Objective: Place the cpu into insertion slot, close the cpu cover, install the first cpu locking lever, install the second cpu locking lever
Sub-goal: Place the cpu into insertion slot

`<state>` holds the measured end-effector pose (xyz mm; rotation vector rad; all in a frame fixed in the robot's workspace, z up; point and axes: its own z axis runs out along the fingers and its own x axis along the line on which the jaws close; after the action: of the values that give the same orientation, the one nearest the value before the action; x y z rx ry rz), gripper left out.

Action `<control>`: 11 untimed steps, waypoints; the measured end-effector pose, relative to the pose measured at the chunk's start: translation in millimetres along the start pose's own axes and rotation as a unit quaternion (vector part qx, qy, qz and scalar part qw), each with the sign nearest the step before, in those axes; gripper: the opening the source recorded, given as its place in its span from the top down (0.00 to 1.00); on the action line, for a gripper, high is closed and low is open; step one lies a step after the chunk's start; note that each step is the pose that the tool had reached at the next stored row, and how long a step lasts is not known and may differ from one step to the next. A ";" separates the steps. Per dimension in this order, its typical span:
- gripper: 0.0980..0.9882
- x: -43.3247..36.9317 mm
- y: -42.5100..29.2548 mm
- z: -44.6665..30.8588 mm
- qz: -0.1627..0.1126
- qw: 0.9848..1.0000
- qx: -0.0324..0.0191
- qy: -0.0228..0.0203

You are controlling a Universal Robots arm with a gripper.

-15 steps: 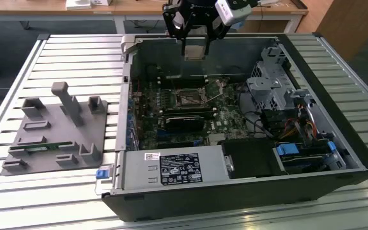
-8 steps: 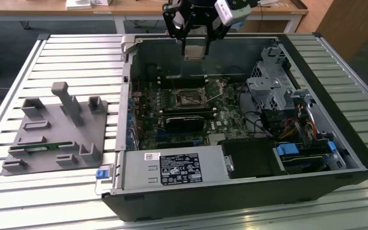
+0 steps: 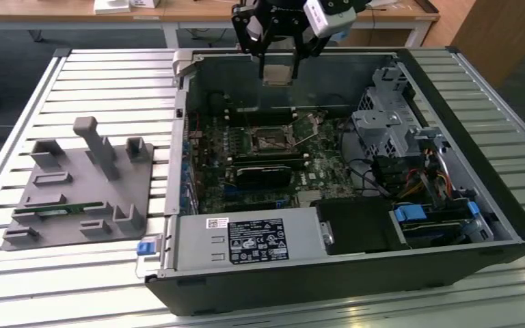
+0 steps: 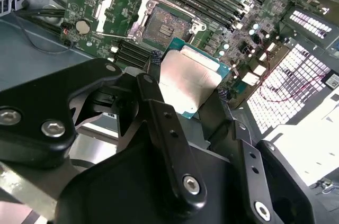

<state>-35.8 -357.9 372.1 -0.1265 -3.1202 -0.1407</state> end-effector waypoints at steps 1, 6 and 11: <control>0.51 0.0 0.0 0.0 0.003 1.000 0.000 0.000; 0.51 0.4 0.0 0.1 0.016 1.000 0.000 -0.001; 0.51 0.6 -0.1 0.2 0.026 1.000 0.000 -0.002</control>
<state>-36.5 -357.9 371.9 -0.2090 -3.1181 -0.1413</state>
